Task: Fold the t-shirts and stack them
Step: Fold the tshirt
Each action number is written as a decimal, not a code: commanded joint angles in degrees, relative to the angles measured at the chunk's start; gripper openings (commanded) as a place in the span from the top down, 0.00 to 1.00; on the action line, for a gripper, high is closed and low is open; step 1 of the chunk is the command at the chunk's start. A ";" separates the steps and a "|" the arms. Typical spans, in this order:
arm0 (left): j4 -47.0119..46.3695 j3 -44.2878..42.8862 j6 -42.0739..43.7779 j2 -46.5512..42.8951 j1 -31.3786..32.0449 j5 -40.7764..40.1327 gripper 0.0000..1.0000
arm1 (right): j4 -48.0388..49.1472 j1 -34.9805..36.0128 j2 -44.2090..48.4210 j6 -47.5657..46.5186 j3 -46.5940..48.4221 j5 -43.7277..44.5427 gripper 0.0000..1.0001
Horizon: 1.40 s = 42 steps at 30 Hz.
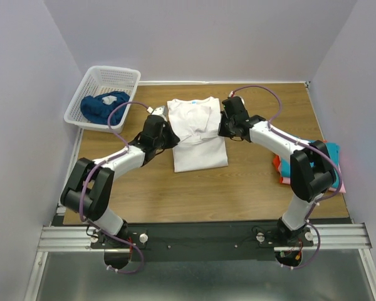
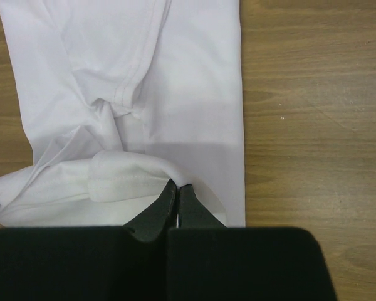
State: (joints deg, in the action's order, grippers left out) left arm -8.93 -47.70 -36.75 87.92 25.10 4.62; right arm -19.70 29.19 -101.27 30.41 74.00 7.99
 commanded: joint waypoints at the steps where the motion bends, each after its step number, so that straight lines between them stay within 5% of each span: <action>1: -1.18 -3.18 2.83 3.66 -1.28 3.37 1.00 | 1.33 -0.62 -2.08 -0.71 2.99 -0.25 0.99; 15: -1.79 -5.91 4.32 10.52 -3.48 5.75 1.00 | 1.69 -2.82 -9.38 -1.67 7.30 -2.10 0.99; 18: -1.97 -6.87 4.41 12.01 -3.57 5.57 0.87 | 1.77 -3.35 -11.39 -1.50 8.09 -2.71 0.96; 21: -1.88 -7.75 4.32 12.71 -3.75 5.13 0.74 | 1.95 -3.96 -12.63 -1.50 9.41 -3.50 0.86; 22: -1.79 -8.02 4.23 12.72 -4.01 5.13 0.66 | 1.86 -4.05 -12.89 -1.58 9.76 -3.77 0.74; 23: -1.45 -8.45 4.23 12.19 -4.18 4.70 0.41 | 1.86 -4.31 -12.90 -2.02 10.11 -4.12 0.63; 25: -0.39 -9.16 5.02 11.23 -4.62 3.91 0.10 | 1.86 -4.32 -12.20 -2.55 10.81 -4.56 0.41; 26: 0.66 -9.60 5.20 9.65 -4.71 3.47 0.03 | 1.86 -4.32 -11.67 -2.90 10.73 -4.73 0.34; 27: 0.84 -10.21 5.29 8.68 -4.71 2.94 0.02 | 1.78 -4.32 -10.01 -3.08 10.56 -5.17 0.27; 28: 0.58 -9.87 4.94 6.58 -4.71 3.20 0.02 | 1.95 -4.32 -9.04 -3.25 9.60 -5.70 0.00; 35: -2.32 0.05 2.13 -4.76 -4.01 5.22 0.02 | 4.32 -3.88 -0.68 -3.17 -0.16 -17.38 0.00; 42: -1.36 13.06 0.81 -19.00 -4.01 2.24 0.02 | 8.62 0.25 -2.26 -2.91 -2.90 -24.07 0.00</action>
State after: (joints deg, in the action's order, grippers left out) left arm -11.20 -39.40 -35.03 74.41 20.86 8.58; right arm -13.76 27.31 -101.71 27.53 72.07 -10.44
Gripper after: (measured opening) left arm 0.983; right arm 0.997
